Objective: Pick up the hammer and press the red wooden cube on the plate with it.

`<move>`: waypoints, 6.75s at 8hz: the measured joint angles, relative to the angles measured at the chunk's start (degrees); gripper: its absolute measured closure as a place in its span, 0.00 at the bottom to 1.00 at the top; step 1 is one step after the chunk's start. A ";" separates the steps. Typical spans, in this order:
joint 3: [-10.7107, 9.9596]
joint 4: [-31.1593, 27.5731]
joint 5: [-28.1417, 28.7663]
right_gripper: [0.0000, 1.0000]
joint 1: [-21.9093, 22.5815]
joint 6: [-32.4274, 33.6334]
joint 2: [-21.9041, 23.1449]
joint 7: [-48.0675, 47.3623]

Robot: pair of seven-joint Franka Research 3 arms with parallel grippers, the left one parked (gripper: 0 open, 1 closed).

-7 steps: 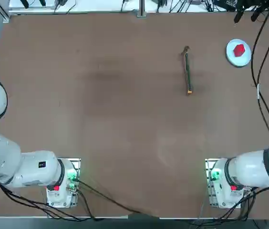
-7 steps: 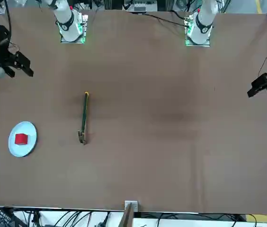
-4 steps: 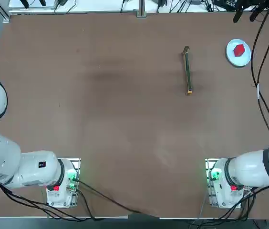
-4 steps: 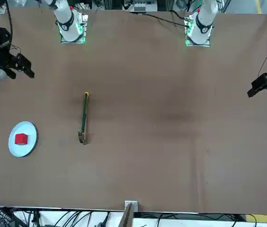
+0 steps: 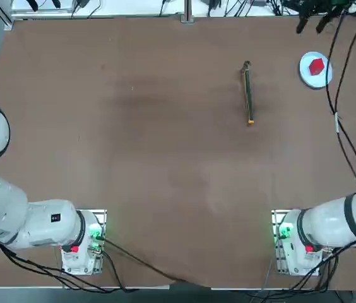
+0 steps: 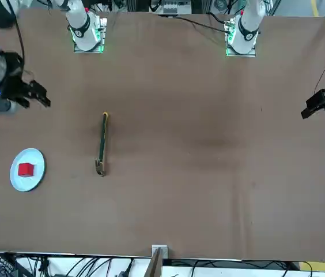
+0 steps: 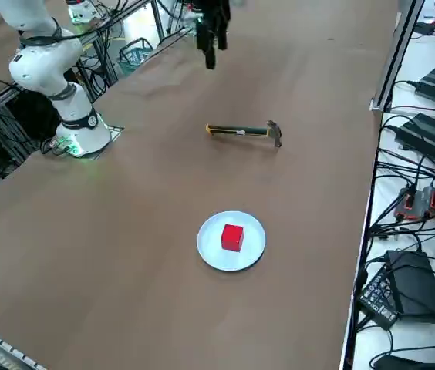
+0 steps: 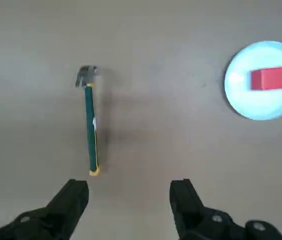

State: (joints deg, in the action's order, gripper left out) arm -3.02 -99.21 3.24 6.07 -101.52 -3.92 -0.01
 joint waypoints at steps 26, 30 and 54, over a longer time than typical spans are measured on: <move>0.03 -19.55 0.25 0.32 13.41 -52.55 -22.25 -22.77; 0.01 -19.07 0.21 0.54 13.41 -52.63 -23.59 -22.77; -15.91 -2.57 4.51 0.79 -6.71 -26.79 -21.85 14.78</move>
State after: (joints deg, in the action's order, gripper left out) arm -18.93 -101.78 7.75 -0.64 -128.31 -25.77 14.77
